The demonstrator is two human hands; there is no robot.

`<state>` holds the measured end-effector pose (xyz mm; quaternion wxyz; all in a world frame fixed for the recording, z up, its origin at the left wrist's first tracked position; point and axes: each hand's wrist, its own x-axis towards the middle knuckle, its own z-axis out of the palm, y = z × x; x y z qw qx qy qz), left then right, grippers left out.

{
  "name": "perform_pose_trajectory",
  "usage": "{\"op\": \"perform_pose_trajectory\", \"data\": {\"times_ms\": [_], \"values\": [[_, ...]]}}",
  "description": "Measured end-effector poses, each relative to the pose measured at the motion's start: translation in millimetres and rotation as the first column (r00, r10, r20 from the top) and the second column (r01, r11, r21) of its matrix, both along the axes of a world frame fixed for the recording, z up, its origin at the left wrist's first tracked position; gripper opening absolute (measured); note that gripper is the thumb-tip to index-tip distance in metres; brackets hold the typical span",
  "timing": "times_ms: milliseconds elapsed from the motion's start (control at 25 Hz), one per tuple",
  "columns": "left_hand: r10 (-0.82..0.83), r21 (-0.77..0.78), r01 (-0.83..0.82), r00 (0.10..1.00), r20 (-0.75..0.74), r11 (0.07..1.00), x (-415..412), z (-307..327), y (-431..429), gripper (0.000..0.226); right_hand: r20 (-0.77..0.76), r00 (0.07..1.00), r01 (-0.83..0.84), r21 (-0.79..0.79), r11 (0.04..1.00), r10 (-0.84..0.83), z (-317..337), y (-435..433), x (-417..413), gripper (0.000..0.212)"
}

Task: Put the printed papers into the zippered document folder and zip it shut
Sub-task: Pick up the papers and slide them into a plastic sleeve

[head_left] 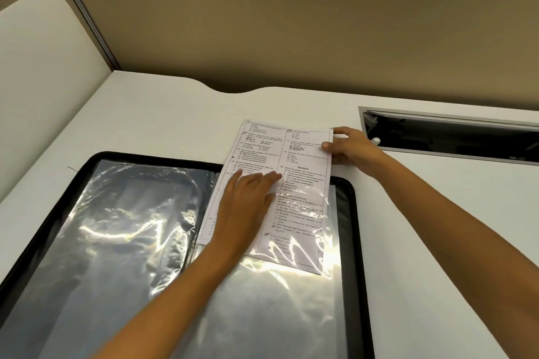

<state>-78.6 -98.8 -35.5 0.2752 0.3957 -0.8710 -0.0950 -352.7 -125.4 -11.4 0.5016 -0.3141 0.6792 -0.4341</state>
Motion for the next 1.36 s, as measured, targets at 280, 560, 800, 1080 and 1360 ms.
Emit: {"op": "perform_pose_trajectory", "data": {"times_ms": [280,560,800,1080,1360], "values": [[0.015,0.181,-0.021,0.999,0.036,0.983,-6.8,5.4,-29.7,0.041,-0.246,0.962,-0.135,-0.035,0.99,0.123,-2.7,-37.3,-0.4,0.03],[0.017,0.191,-0.038,0.994,0.112,0.981,-10.8,9.8,-36.1,0.021,-0.313,0.942,-0.152,-0.088,0.985,0.118,-8.3,-38.3,3.8,0.03],[0.018,0.225,-0.064,0.98,0.201,0.972,-11.2,14.4,-38.8,0.007,-0.248,0.918,-0.333,-0.054,0.941,0.311,1.1,-26.4,9.4,0.026],[0.056,0.245,-0.09,0.988,0.141,0.965,-10.9,17.6,-40.5,0.009,-0.296,0.84,-0.455,0.068,0.888,0.454,11.8,-21.7,19.2,0.024],[0.109,0.195,-0.136,0.984,0.142,0.971,-8.1,17.2,-43.1,0.008,-0.436,0.741,-0.556,0.029,0.831,0.511,19.0,-13.7,39.9,0.023]]}}
